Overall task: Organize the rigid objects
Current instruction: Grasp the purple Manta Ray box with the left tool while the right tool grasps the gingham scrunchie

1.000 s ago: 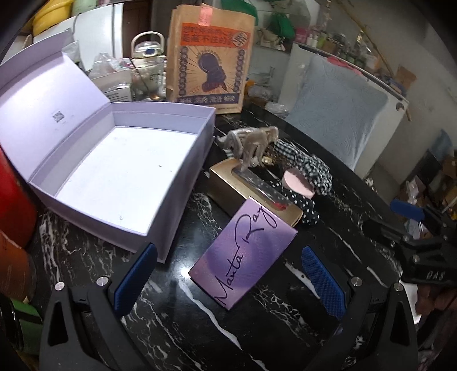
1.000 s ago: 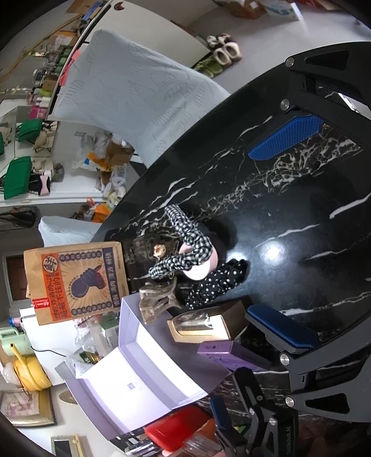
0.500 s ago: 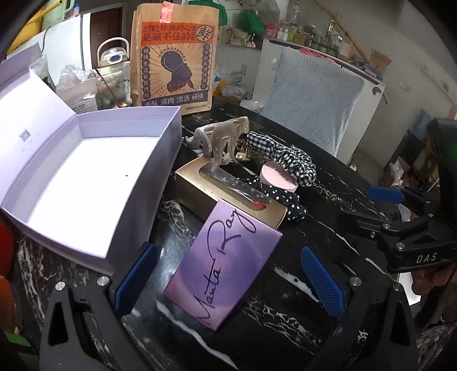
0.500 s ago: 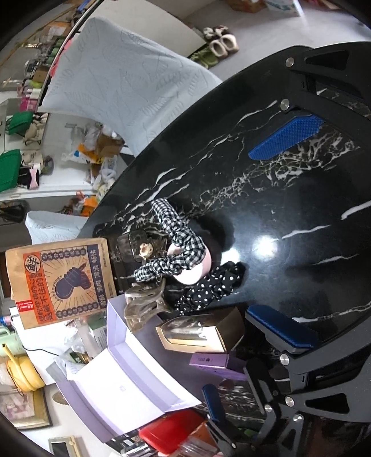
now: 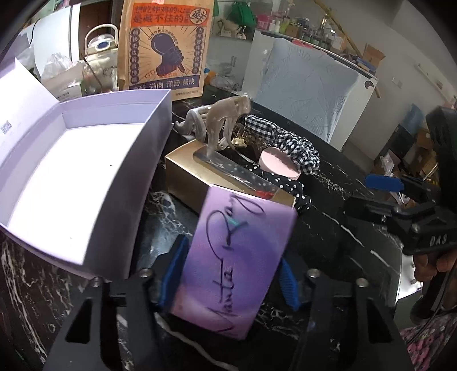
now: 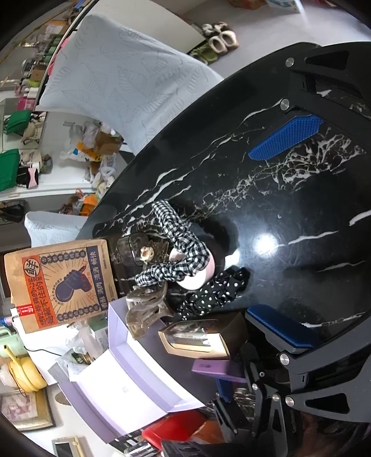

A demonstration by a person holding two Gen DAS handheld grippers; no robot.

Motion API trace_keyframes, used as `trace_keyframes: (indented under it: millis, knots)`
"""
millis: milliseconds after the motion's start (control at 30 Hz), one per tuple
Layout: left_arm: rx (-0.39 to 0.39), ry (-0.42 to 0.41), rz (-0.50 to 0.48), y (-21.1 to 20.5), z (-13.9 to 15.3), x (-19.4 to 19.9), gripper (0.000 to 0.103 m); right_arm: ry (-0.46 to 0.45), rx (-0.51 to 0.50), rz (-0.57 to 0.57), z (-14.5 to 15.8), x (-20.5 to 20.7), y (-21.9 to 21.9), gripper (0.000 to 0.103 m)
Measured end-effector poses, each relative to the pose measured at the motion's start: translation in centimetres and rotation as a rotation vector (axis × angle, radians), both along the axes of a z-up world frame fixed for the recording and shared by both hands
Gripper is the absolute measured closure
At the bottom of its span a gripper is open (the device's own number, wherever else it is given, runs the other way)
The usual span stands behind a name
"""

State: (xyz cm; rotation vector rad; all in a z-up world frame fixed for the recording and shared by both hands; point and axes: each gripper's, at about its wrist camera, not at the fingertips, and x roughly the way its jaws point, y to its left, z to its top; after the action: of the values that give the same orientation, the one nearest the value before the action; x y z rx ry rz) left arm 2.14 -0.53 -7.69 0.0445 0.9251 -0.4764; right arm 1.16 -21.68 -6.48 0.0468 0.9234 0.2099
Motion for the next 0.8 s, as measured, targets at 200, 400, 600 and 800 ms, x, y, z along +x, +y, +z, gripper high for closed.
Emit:
trace_keyframes:
  millis: [200, 400, 600, 800]
  knots:
    - [-0.010, 0.027, 0.063, 1.0, -0.2, -0.7, 0.047, -0.006, 0.006, 0.016, 0.1, 0.6, 0.2, 0.012]
    - [-0.038, 0.039, 0.121, 1.6, -0.2, -1.5, 0.048, -0.032, 0.038, 0.054, 0.5, 2.2, 0.7, 0.017]
    - [-0.036, 0.057, 0.147, 1.2, -0.6, -1.2, 0.048, -0.022, 0.082, 0.057, -0.3, 5.3, 1.5, 0.017]
    - [-0.044, 0.068, 0.172, 1.5, -0.7, -0.7, 0.049, 0.009, 0.129, 0.030, -1.3, 7.5, 1.8, 0.022]
